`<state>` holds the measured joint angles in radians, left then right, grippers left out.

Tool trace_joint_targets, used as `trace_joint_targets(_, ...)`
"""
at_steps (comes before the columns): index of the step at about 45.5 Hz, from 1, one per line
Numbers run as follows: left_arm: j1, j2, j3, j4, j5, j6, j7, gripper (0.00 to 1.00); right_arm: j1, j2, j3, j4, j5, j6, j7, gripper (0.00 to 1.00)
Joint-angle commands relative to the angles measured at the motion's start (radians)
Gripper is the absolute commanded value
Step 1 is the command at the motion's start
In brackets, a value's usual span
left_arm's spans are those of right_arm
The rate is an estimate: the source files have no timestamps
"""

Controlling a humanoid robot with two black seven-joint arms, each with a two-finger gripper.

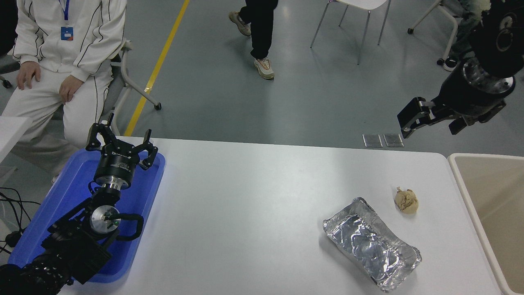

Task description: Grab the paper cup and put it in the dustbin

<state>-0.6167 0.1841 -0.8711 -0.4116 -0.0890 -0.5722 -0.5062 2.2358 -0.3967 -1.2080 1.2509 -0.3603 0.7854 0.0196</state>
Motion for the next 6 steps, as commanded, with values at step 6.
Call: trace_joint_targets(6, 0.0, 0.0, 0.0, -0.001, 0.0, 0.0, 0.0, 1.0, 0.025, -0.002, -0.004, 0.005, 0.003, 0.0, 0.0, 1.0)
